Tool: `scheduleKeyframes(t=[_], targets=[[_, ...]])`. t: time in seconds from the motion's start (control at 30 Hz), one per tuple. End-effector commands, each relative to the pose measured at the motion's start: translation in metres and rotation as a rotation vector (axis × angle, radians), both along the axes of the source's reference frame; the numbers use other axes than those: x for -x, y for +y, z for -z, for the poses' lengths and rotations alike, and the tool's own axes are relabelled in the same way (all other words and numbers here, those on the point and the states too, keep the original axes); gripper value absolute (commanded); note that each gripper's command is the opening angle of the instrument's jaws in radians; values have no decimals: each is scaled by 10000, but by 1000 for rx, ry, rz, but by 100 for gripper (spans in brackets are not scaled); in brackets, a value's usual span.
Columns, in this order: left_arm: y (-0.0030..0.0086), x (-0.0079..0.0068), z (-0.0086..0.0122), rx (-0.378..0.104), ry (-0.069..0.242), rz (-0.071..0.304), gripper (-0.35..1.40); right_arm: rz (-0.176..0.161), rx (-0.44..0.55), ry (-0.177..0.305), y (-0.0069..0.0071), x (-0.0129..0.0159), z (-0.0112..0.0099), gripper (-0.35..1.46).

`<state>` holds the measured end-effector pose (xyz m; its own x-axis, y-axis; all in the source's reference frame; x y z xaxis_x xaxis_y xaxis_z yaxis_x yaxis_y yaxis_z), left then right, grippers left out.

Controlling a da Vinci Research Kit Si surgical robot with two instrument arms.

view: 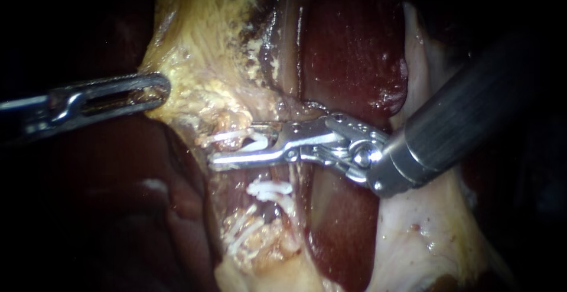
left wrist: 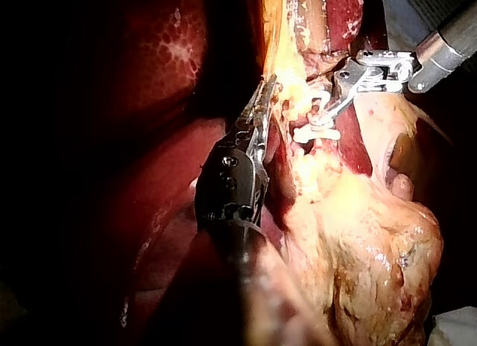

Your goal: Clipping third clip right tube

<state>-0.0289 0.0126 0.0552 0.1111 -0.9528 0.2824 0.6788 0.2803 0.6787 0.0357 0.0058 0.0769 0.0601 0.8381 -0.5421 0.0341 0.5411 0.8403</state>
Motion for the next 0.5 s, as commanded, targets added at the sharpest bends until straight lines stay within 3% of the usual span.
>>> scheduleKeyframes(t=[0.03, 0.2, 0.37, 0.5], targets=[[2, -2, 1, -2, -2, -1, -35, 0, -10, 2, -2, 1, 0, 54], [9, -9, 8, -6, -3, -4, -35, 20, -37, -12, -9, 14, 4, 57], [17, -18, 13, -7, 9, 1, -35, 83, -32, -70, -16, 39, 15, 59], [20, -22, 15, -4, 8, 7, -35, 105, -35, -84, -16, 57, 29, 59]])
